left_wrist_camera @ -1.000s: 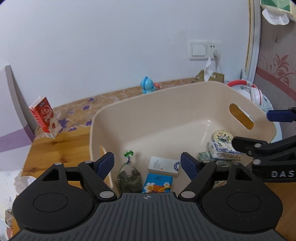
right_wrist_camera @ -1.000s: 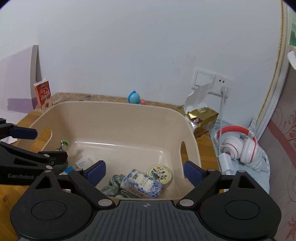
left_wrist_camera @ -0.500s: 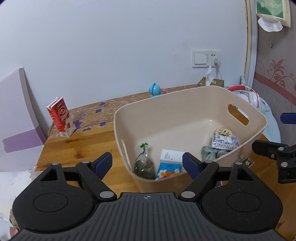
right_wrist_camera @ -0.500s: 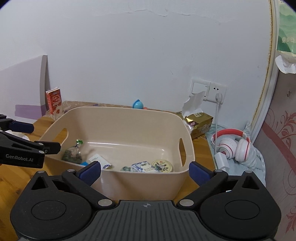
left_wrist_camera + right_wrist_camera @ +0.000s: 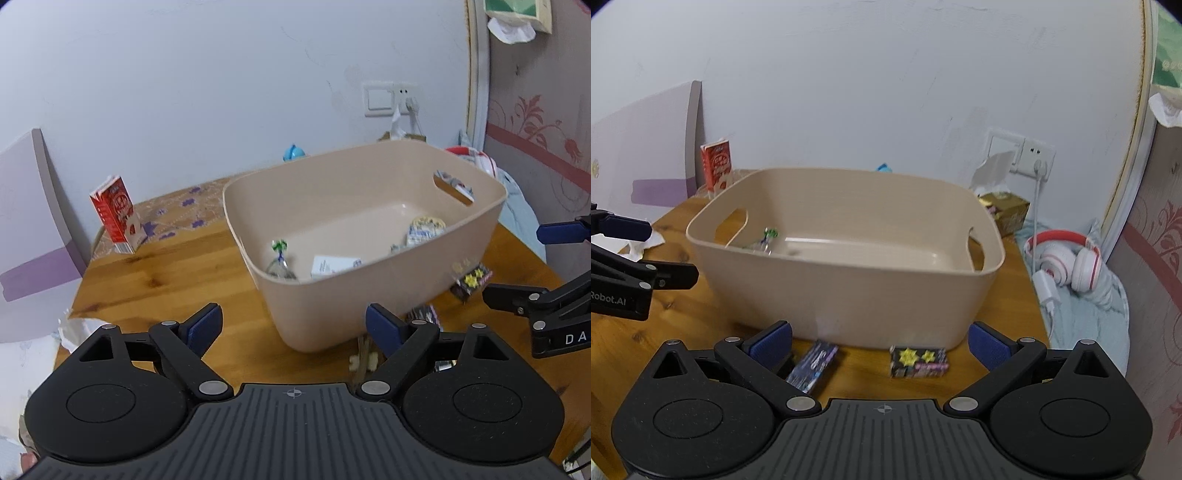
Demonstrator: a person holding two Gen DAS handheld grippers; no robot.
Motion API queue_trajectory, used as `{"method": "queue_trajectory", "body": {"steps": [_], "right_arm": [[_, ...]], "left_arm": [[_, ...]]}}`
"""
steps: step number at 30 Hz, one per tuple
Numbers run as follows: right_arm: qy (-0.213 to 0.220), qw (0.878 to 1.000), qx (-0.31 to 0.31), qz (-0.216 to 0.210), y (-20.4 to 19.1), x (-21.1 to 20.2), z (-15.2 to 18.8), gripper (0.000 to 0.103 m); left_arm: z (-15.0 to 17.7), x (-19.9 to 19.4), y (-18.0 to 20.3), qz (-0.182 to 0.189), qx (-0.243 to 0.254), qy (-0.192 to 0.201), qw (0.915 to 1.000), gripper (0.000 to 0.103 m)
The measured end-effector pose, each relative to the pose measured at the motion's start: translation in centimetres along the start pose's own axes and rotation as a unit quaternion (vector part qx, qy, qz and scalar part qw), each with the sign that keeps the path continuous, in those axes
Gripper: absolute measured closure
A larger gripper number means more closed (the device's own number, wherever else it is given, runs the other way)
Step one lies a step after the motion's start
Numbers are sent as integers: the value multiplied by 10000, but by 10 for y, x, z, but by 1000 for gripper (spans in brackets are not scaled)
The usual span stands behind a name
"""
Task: Organize objects
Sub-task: 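Withdraw both tools from the basket toward the remaining items, then grasp the white clip with the left tool while the right tool grasps the dark battery pack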
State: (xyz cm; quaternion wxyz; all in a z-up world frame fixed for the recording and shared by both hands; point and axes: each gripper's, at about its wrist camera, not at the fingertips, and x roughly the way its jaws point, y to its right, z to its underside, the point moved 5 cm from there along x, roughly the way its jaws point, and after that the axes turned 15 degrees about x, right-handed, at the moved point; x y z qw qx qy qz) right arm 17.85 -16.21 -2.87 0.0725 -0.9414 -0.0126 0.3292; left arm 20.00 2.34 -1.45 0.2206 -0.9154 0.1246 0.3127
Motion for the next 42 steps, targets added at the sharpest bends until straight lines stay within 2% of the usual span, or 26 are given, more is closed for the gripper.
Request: {"method": "queue_trajectory", "body": {"steps": [7, 16, 22, 31, 35, 37, 40, 42], "right_arm": [[-341, 9994, 57, -95, -7, 16, 25, 0], [-731, 9970, -195, -130, -27, 33, 53, 0], [-941, 9950, -317, -51, -28, 42, 61, 8], [-1063, 9938, -310, 52, -20, 49, 65, 20], [-1057, 9940, -286, 7, -19, 52, 66, 26], [-1038, 9942, -288, -20, -19, 52, 65, 33], [-1043, 9941, -270, -114, -20, 52, 64, 45], [-1053, 9939, -272, -174, -22, 51, 65, 62]], "left_arm": [[28, 19, 8, 237, -45, -188, 9995, 17], [53, 42, 18, 440, 67, -389, 9982, 17], [63, 54, 22, 590, 73, -439, 9973, 17], [62, 67, 34, 791, 179, -329, 9962, 17], [59, 74, 38, 851, 161, -339, 9957, 31], [56, 75, 39, 905, 116, -321, 9953, 38], [53, 76, 42, 1048, 86, -273, 9941, 52], [52, 76, 44, 1123, 63, -256, 9933, 59]]}}
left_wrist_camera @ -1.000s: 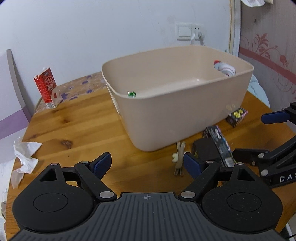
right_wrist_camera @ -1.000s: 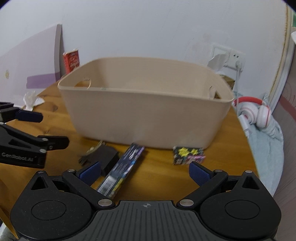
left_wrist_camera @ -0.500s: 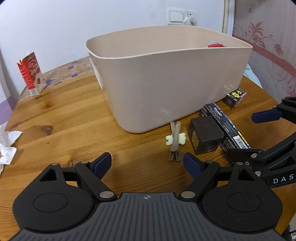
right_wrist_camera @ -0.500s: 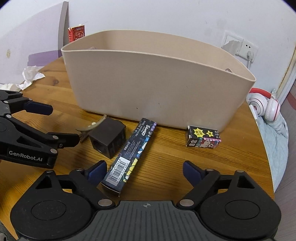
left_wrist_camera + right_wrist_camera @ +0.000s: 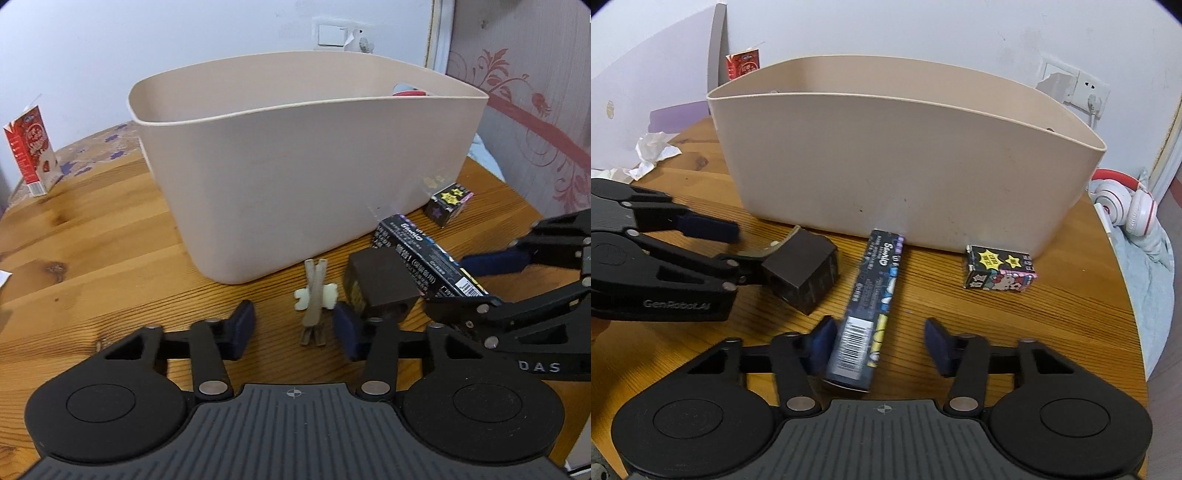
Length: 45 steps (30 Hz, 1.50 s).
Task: Organize objects
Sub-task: 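Grasp the white clip with the left tool while the right tool grasps the dark battery pack, then lift clip and battery pack over the basket and open both tools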
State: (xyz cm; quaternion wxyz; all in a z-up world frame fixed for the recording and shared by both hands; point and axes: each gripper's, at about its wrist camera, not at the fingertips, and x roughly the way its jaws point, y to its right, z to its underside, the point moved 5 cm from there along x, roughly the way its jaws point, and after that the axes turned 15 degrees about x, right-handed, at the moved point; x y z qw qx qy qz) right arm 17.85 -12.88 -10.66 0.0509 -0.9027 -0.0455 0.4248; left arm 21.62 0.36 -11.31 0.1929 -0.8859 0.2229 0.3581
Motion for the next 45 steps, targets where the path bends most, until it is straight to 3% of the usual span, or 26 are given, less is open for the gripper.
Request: {"method": "queue_trajectory", "body": {"steps": [3, 5, 17, 29, 45], "right_arm": [[2, 10000, -70, -12, -3, -1, 1, 79], [18, 10000, -88, -22, -3, -2, 2, 81], [23, 9999, 120, -56, 13, -18, 13, 82], [194, 9996, 188, -120, 26, -46, 18, 82], [875, 9952, 397, -168, 40, -93, -7, 82]], "left_arm": [[-2, 0, 2, 56, 35, 6, 10000, 78], [-1, -2, 3, 130, 81, -2, 9999, 88], [4, -12, 10, 77, 215, -145, 9996, 90], [10, -46, 16, -94, 532, 64, 9985, 90], [-8, -109, 8, -472, 401, 803, 9948, 90]]}}
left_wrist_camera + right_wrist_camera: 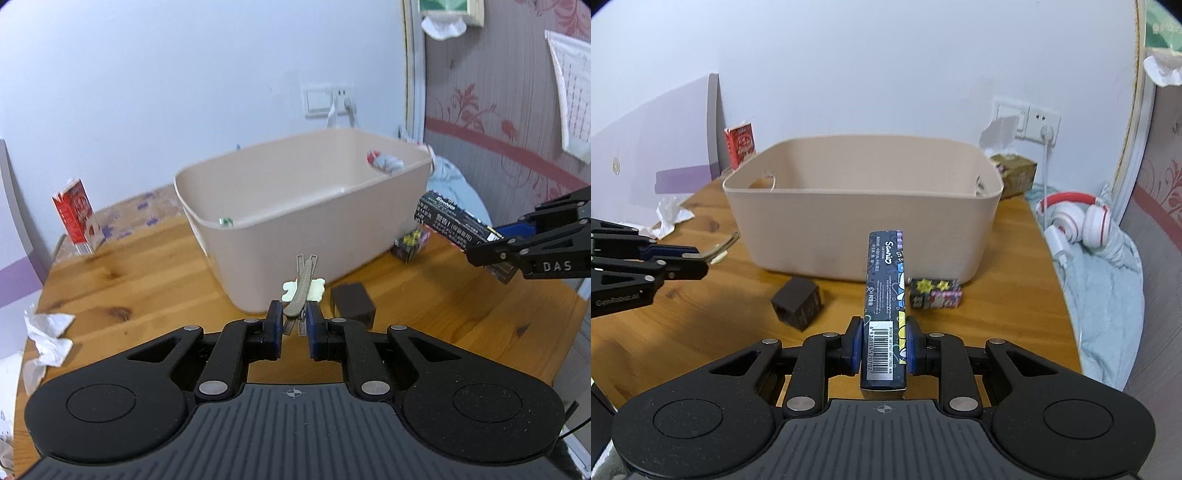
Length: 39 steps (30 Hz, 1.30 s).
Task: Organize objects
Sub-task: 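Lift clip and battery pack over the basket and open both tools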
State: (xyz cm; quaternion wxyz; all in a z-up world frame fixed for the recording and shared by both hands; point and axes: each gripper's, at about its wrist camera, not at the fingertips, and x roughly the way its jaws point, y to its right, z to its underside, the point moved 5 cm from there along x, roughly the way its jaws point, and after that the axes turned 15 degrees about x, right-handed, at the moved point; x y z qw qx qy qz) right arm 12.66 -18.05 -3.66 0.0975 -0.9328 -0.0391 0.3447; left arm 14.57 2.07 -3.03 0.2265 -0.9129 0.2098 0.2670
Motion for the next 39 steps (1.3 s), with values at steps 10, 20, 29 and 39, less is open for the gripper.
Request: {"method": "queue_trajectory", "body": {"steps": [10, 20, 29, 39], "right_arm": [[545, 9984, 96, -82, 4, -19, -37, 82], [986, 9949, 201, -103, 1, -11, -78, 82], [1110, 9937, 152, -48, -7, 12, -106, 82], [869, 9960, 141, 152, -11, 64, -119, 82]], "left_arm": [[-38, -19, -15, -331, -111, 513, 9981, 90], [-77, 4, -31, -637, -121, 574, 9962, 90], [-88, 51, -41, -798, -273, 332, 9959, 90], [-82, 111, -51, -736, -513, -287, 9956, 90]]}}
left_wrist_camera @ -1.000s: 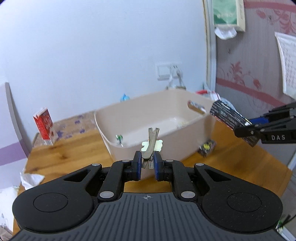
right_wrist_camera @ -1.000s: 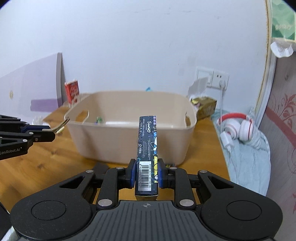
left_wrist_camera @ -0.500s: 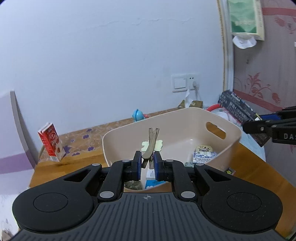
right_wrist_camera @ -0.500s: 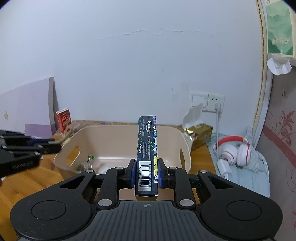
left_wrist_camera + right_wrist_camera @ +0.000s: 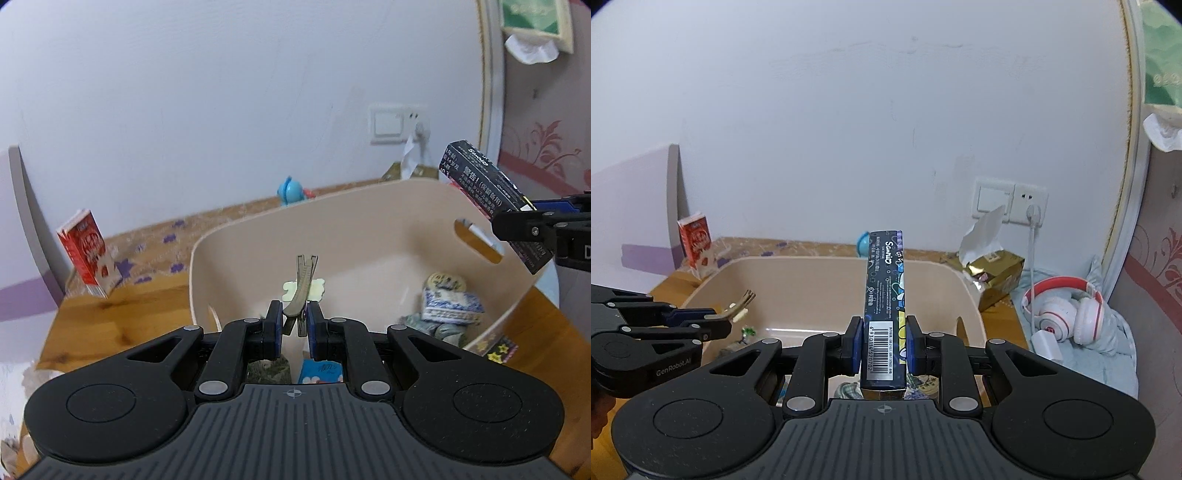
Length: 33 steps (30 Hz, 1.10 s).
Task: Organize objects
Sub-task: 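Lift clip and battery pack over the basket and open both tools, then withdraw both tools from the basket toward the black block and star box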
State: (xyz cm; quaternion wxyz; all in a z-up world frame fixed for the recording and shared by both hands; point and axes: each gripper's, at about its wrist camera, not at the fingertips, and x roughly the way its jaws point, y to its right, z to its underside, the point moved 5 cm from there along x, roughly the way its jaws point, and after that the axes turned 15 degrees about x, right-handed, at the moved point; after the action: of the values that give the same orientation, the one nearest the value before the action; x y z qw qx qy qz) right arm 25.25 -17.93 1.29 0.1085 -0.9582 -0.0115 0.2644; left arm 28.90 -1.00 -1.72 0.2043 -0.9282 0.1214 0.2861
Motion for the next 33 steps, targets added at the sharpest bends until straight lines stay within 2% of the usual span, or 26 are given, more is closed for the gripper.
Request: {"method": "queue_trajectory", "body": {"steps": [4, 9, 17, 18, 20, 23, 24, 25, 26, 27, 28, 33], "right_arm": [[-173, 9997, -77, 145, 0, 21, 2, 82], [-433, 9983, -252, 299, -1, 43, 11, 82], [-824, 9944, -509, 427, -6, 59, 28, 81], [-836, 9943, -505, 423, -6, 59, 29, 79], [-812, 9948, -444, 428, -4, 57, 29, 69], [-759, 9953, -420, 439, -2, 51, 28, 64], [-726, 9955, -424, 446, -1, 48, 28, 57], [-687, 9957, -421, 449, -1, 46, 27, 54], [-646, 9961, -413, 447, 0, 43, 26, 46], [-593, 9965, -393, 443, 1, 39, 25, 40], [-549, 9968, -373, 438, 2, 36, 24, 38], [-288, 9982, -309, 434, 8, 17, 16, 23]], "left_arm": [[6, 17, -1, -78, -81, -318, 9994, 90], [6, 25, 1, -193, 10, -527, 9984, 90], [4, 29, 0, -205, 82, -649, 9976, 89], [5, 29, 0, -204, 60, -651, 9977, 88], [6, 28, -1, -145, 2, -631, 9979, 76], [5, 22, 1, -152, 14, -518, 9985, 55], [4, 20, 1, -176, 19, -497, 9986, 52], [3, 18, 1, -212, 22, -472, 9987, 44], [3, 15, 1, -269, 16, -446, 9986, 35], [2, 13, 0, -322, 1, -413, 9986, 32], [2, 10, 0, -354, -13, -375, 9987, 29], [-1, -6, -2, -376, -89, -229, 9990, 25]]}}
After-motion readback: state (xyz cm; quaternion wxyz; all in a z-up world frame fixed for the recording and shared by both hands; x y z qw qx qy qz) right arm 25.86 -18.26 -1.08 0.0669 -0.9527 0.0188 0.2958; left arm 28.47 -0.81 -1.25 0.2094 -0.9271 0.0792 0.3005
